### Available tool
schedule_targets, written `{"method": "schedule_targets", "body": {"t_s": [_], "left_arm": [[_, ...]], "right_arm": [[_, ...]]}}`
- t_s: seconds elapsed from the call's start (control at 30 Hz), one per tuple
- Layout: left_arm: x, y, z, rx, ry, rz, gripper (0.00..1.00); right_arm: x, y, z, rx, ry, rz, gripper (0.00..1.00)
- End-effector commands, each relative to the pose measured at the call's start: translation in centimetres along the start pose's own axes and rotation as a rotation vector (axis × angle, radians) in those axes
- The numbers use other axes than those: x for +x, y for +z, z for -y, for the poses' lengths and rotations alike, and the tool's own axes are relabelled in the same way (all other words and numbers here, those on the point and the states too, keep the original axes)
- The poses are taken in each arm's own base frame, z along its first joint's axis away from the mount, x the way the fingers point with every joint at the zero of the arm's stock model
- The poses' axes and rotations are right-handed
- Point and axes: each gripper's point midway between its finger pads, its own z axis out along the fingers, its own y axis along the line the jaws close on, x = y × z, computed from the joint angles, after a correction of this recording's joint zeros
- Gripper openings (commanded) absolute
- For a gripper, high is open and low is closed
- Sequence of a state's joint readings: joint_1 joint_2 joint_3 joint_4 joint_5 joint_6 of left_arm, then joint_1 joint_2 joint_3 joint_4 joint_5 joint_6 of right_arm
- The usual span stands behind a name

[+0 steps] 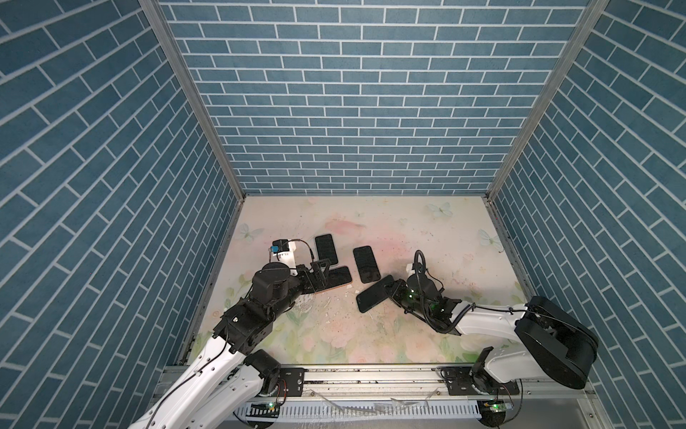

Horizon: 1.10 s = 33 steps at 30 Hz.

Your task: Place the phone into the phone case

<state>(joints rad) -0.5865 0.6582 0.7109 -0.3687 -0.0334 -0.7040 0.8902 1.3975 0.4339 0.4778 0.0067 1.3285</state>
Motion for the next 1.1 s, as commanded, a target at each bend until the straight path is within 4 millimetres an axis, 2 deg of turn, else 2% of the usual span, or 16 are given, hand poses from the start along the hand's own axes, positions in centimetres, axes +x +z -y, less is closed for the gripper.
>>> {"method": "schedule_targets", "body": {"t_s": [0.0,0.2,0.43,0.63,0.73,0.87,0.93,1.0,1.07], "left_arm": [[0.2,-0.1,-0.8,-0.03,0.008,-0.003,0.93],[0.0,-0.3,-1.0,-0.04,0.01,0.009,0.93],[-0.5,-0.8,-1.3,-0.075,0.036,0.019,0.93],[-1.6,-1.8,-2.1,-0.148,0.095,0.042,0.93],[-2.7,-2.6,-3.2,-0.233,0.142,0.078,0.93],[-5.0,-4.1,-6.0,-0.43,0.255,0.162,0.98],[-6.2,-4.8,-7.7,-0.548,0.307,0.201,1.0],[-6.9,-4.8,-9.2,-0.622,0.357,0.215,0.99],[-7.0,-4.1,-11.0,-0.67,0.366,0.207,1.0]], "right_arm": [[0.5,-0.9,1.3,0.101,-0.031,-0.005,0.27],[-0.5,-3.5,2.5,0.22,-0.112,0.035,0.43],[-2.1,-5.9,2.7,0.356,-0.239,0.069,0.63],[-4.2,-8.5,2.2,0.433,-0.364,0.133,0.7],[-6.9,-10.9,0.0,0.468,-0.51,0.228,0.69],[-12.9,-16.6,-3.7,0.572,-0.723,0.47,0.65],[-15.7,-19.1,-4.8,0.605,-0.789,0.581,0.64],[-18.1,-21.0,-4.7,0.613,-0.791,0.668,0.63],[-20.4,-22.3,-3.4,0.613,-0.754,0.727,0.62]]}}
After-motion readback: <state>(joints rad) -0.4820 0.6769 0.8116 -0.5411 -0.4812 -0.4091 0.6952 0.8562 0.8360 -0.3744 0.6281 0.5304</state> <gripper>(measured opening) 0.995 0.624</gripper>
